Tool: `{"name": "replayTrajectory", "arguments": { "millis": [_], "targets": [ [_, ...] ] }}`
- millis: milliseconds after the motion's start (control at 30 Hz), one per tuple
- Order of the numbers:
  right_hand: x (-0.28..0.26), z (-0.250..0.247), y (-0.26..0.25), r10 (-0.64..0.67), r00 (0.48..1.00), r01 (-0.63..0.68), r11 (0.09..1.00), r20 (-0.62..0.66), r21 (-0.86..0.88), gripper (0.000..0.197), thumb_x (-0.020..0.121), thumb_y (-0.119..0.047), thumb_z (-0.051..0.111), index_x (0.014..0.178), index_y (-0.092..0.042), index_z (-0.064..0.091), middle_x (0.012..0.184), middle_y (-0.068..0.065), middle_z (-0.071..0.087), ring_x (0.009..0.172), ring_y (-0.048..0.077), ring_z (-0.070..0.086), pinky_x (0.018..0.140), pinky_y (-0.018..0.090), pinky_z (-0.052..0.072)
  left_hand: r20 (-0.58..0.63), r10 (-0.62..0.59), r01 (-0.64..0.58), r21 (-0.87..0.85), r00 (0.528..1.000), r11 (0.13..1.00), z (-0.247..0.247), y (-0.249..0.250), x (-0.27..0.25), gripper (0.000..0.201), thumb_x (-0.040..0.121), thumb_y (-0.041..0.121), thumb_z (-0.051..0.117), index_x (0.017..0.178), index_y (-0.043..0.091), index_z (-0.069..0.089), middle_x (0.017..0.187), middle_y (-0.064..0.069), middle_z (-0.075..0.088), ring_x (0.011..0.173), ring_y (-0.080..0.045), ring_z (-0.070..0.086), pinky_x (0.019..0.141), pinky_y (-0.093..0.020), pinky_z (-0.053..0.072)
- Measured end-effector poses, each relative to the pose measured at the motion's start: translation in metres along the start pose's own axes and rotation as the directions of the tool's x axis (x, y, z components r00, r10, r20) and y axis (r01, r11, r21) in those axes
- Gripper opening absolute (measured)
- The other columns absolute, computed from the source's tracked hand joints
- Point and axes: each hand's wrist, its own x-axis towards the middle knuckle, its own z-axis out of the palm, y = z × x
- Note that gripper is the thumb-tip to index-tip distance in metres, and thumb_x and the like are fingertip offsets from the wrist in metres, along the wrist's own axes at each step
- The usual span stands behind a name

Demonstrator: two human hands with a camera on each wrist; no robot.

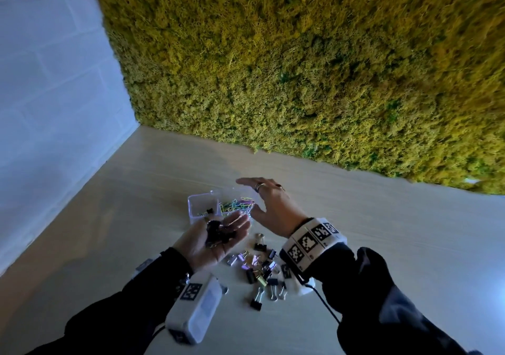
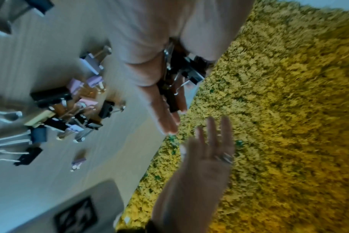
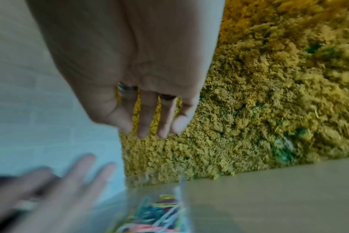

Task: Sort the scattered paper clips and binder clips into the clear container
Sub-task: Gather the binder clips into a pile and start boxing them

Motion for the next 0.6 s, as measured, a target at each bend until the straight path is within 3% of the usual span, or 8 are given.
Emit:
{"name": "replayTrajectory", "arguments": {
  "millis": [67, 133, 233, 300, 333, 433, 533, 600],
  "targets": [
    [0.017, 0.005, 0.008, 0.089, 0.986, -0.067, 0.986, 0.142, -0.154, 0.07, 0.081, -0.009, 0.055, 0.141, -0.024, 0.023, 0.146, 0.001, 0.033, 0.133, 0.021, 0.029, 0.107, 0.046, 0.031, 0.073, 0.03, -0.031, 0.009, 0.997, 0.999, 0.002, 0.012, -0.006, 0.044, 0.049, -0.004, 0.077, 0.091, -0.007, 0.067, 0.095, -0.023, 0.07, 0.082, -0.033, 0.07, 0.067, -0.04, 0.06],
    [0.029, 0.014, 0.013, 0.128, 0.965, -0.076, 0.972, 0.229, -0.222, 0.075, 0.081, -0.006, 0.053, 0.143, -0.025, 0.015, 0.149, -0.002, 0.026, 0.135, 0.02, 0.023, 0.108, 0.049, 0.031, 0.112, 0.066, -0.063, -0.03, 0.992, 0.998, -0.001, 0.028, -0.009, 0.066, 0.025, -0.007, 0.085, 0.088, -0.007, 0.067, 0.095, -0.023, 0.07, 0.083, -0.034, 0.07, 0.067, -0.042, 0.059],
    [0.036, 0.026, 0.019, 0.14, 0.942, -0.068, 0.97, 0.306, -0.234, 0.071, 0.084, -0.009, 0.054, 0.144, -0.02, 0.016, 0.149, 0.001, 0.028, 0.135, 0.021, 0.026, 0.109, 0.045, 0.03, 0.103, 0.116, -0.106, -0.099, 0.988, 0.989, -0.014, 0.052, -0.011, 0.073, 0.02, -0.006, 0.086, 0.089, -0.009, 0.065, 0.093, -0.023, 0.07, 0.083, -0.037, 0.069, 0.067, -0.047, 0.058],
    [0.036, 0.029, 0.021, 0.151, 0.938, -0.082, 0.971, 0.313, -0.225, 0.069, 0.086, -0.012, 0.056, 0.143, -0.02, 0.019, 0.148, 0.003, 0.03, 0.134, 0.022, 0.03, 0.11, 0.042, 0.03, 0.061, 0.113, -0.107, -0.105, 0.992, 0.989, -0.021, 0.058, -0.011, 0.059, 0.031, -0.004, 0.086, 0.086, -0.01, 0.065, 0.09, -0.024, 0.07, 0.082, -0.038, 0.069, 0.065, -0.049, 0.058],
    [0.037, 0.029, 0.022, 0.152, 0.938, -0.081, 0.97, 0.312, -0.23, 0.068, 0.086, -0.013, 0.057, 0.142, -0.021, 0.021, 0.147, 0.003, 0.031, 0.133, 0.022, 0.032, 0.11, 0.042, 0.031, 0.025, 0.118, -0.115, -0.091, 0.993, 0.989, -0.021, 0.058, -0.01, 0.045, 0.045, 0.0, 0.081, 0.085, -0.008, 0.063, 0.087, -0.023, 0.069, 0.081, -0.038, 0.069, 0.064, -0.049, 0.058],
    [0.039, 0.027, 0.021, 0.161, 0.935, -0.079, 0.964, 0.317, -0.256, 0.067, 0.085, -0.016, 0.059, 0.141, -0.023, 0.023, 0.146, 0.002, 0.033, 0.131, 0.023, 0.036, 0.108, 0.043, 0.034, -0.056, 0.154, -0.158, -0.064, 0.986, 0.985, -0.019, 0.054, -0.007, 0.016, 0.075, 0.014, 0.049, 0.082, -0.001, 0.053, 0.085, -0.017, 0.059, 0.086, -0.033, 0.06, 0.062, -0.047, 0.058],
    [0.041, 0.027, 0.02, 0.17, 0.933, -0.08, 0.958, 0.317, -0.276, 0.067, 0.085, -0.017, 0.059, 0.141, -0.024, 0.024, 0.144, 0.002, 0.035, 0.129, 0.024, 0.039, 0.106, 0.045, 0.037, -0.097, 0.137, -0.143, -0.05, 0.986, 0.989, -0.013, 0.058, -0.007, 0.037, 0.094, 0.025, 0.034, 0.086, -0.006, 0.052, 0.081, -0.023, 0.062, 0.081, -0.035, 0.062, 0.049, -0.046, 0.057],
    [0.04, 0.028, 0.019, 0.175, 0.927, -0.072, 0.951, 0.331, -0.301, 0.067, 0.086, -0.017, 0.058, 0.142, -0.024, 0.021, 0.145, 0.002, 0.033, 0.127, 0.026, 0.041, 0.103, 0.045, 0.04, -0.095, 0.098, -0.104, -0.059, 0.991, 0.993, -0.009, 0.062, -0.011, 0.05, 0.095, 0.032, 0.03, 0.09, -0.013, 0.051, 0.083, -0.027, 0.062, 0.072, -0.039, 0.066, 0.045, -0.044, 0.055]
  ]
}}
